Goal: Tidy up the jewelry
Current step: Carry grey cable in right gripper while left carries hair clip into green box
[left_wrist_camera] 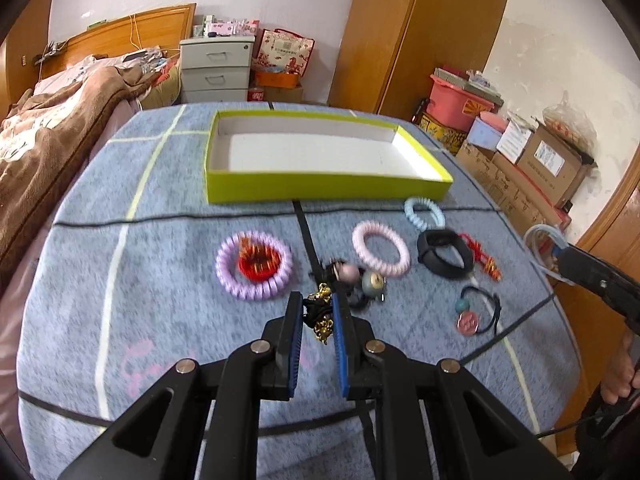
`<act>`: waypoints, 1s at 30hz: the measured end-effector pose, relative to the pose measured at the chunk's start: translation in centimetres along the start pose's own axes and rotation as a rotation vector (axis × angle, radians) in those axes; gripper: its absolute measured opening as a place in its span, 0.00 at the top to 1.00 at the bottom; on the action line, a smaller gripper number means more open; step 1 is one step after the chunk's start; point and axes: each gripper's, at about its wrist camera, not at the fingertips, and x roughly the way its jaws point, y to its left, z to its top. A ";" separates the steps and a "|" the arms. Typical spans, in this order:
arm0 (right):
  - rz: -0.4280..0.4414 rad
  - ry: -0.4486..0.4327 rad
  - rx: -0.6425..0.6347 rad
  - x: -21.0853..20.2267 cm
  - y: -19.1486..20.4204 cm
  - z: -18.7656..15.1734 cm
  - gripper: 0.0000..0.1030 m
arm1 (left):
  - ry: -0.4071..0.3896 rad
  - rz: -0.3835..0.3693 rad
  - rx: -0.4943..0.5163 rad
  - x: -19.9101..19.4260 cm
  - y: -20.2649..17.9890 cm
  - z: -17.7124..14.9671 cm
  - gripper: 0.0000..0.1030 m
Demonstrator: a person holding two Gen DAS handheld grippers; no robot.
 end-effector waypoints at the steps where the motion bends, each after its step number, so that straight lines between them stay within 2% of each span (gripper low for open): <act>1: -0.007 -0.004 0.004 0.3 -0.2 0.5 0.84 | -0.004 0.000 -0.001 -0.1 0.1 0.4 0.85; 10: -0.052 -0.002 0.038 2.8 -2.0 4.1 0.84 | -0.044 -0.003 -0.016 0.0 1.3 4.5 0.85; 12: -0.039 -0.001 0.047 3.4 -2.5 5.4 0.84 | -0.050 -0.002 -0.025 0.3 1.6 5.6 0.85; 17: -0.066 0.002 0.028 5.2 -3.2 7.7 0.84 | -0.060 0.010 -0.009 1.0 2.1 7.9 0.85; 30: -0.159 0.062 0.025 11.3 -6.4 12.0 0.84 | -0.042 0.018 -0.011 5.4 4.0 12.3 0.85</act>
